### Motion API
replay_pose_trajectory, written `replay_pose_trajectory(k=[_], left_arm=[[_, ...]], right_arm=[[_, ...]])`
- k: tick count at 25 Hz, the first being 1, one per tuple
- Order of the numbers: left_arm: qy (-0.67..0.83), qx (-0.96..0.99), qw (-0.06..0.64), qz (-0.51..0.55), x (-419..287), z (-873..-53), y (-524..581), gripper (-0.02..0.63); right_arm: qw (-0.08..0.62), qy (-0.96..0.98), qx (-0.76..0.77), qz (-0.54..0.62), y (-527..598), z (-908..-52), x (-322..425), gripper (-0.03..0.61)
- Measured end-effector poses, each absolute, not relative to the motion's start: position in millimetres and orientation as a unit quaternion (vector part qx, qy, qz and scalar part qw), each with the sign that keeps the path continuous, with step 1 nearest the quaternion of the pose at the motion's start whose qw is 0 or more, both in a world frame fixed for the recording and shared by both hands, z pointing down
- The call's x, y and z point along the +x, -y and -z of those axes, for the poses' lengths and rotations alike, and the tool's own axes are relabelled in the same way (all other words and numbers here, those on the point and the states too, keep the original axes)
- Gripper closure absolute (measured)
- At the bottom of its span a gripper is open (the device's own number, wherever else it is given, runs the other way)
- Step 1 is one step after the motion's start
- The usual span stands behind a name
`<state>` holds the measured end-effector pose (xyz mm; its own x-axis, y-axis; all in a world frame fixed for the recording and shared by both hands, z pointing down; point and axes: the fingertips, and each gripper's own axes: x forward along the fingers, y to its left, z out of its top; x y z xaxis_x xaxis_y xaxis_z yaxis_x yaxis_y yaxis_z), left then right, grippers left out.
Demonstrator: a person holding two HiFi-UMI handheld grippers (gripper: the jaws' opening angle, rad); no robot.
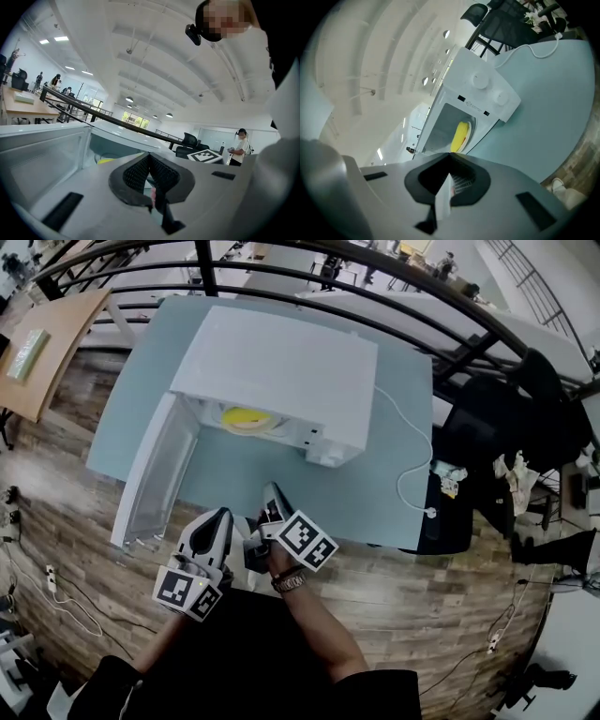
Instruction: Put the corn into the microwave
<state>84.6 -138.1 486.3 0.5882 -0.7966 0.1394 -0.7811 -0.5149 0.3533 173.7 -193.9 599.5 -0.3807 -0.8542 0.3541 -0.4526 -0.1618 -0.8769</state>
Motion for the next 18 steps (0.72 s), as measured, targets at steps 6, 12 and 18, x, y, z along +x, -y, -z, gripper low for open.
replay_pose_trajectory(k=[6, 12, 18], left_arm=[[0.452, 0.872, 0.186, 0.017, 83, -484, 124, 0.611], [0.447, 0.877, 0.177, 0.015, 84, -481, 112, 0.611], [0.442, 0.881, 0.167, 0.012, 87, -481, 100, 0.611]], right_arm=[[0.137, -0.670, -0.541, 0.489, 164, -576, 179, 0.569], [0.096, -0.712, -0.551, 0.425, 135, -552, 181, 0.569], [0.060, -0.745, -0.564, 0.351, 113, -533, 186, 0.569]])
